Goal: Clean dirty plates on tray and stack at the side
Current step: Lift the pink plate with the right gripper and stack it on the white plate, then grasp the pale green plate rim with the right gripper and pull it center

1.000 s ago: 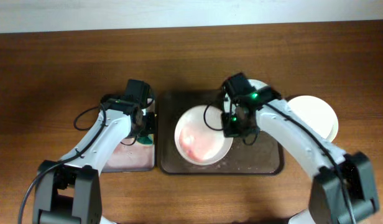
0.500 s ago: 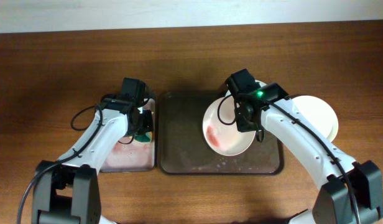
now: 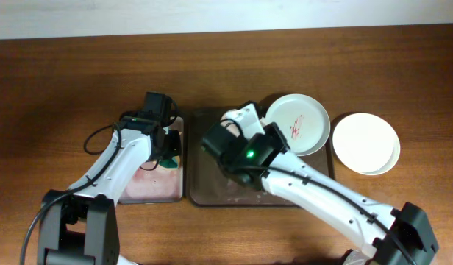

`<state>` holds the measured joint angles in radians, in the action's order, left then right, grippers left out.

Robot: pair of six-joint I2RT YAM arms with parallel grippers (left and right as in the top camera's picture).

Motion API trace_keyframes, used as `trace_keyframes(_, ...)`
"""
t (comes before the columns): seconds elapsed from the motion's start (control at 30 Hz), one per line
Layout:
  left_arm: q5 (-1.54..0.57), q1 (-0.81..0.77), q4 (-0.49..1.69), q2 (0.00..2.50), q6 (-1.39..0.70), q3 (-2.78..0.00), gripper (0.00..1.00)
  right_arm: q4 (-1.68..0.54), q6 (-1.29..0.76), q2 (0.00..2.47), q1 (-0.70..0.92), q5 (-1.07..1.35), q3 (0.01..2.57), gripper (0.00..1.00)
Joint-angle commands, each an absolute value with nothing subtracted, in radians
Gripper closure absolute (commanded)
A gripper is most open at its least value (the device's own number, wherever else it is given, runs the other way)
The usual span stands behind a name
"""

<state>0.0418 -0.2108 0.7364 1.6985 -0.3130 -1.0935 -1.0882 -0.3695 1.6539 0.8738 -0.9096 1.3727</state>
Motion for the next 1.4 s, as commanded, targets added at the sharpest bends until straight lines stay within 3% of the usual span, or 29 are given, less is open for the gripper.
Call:
trace_keyframes(0.0, 0.049, -0.207, 0.733, 1.702, -0.297, -1.090, 1.00, -1.086, -0.428, 1.644, 0.898, -1.037, 1.395, 0.96)
trace_keyframes(0.2, 0.049, -0.207, 0.733, 1.702, -0.297, -1.090, 1.00, -1.085, -0.496, 1.644, 0.891, -1.046, 1.395, 0.96)
trace_keyframes(0.33, 0.050, -0.207, 0.733, 1.702, -0.297, -1.090, 1.00, -1.086, -0.602, 1.644, 0.793, -0.835, 1.395, 0.96)
trace_keyframes(0.53, 0.050, -0.207, 0.734, 1.702, -0.297, -1.079, 1.00, -1.085, -0.665, 1.633, 0.426, -0.406, 1.395, 0.96)
trace_keyframes(0.73, 0.049, -0.207, 0.735, 1.703, -0.297, -1.074, 1.00, -1.100, -0.573, 1.633, -0.017, 0.002, 1.395, 0.96)
trace_keyframes(1.0, 0.049, -0.207, 0.735, 1.703, -0.297, -1.074, 1.00, -1.168, -0.527, 1.641, -0.410, 0.013, 1.388, 0.96)
trace_keyframes(1.23, 0.049, -0.207, 0.734, 1.703, -0.297, -1.074, 1.00, -1.110, -0.527, 1.643, -0.485, 0.000, 1.264, 0.95)
trace_keyframes(1.27, 0.049, -0.207, 0.734, 1.703, -0.297, -1.074, 1.00, -1.100, -0.527, 1.643, -0.485, 0.000, 1.253, 0.89)
trace_keyframes(1.33, 0.049, -0.207, 0.734, 1.703, -0.297, -1.074, 1.00, -1.091, -0.528, 1.643, -0.485, 0.001, 1.253, 0.64)
trace_keyframes(1.37, 0.049, -0.207, 0.734, 1.703, -0.297, -1.074, 1.00, -1.087, -0.527, 1.643, -0.484, 0.022, 1.253, 0.56)
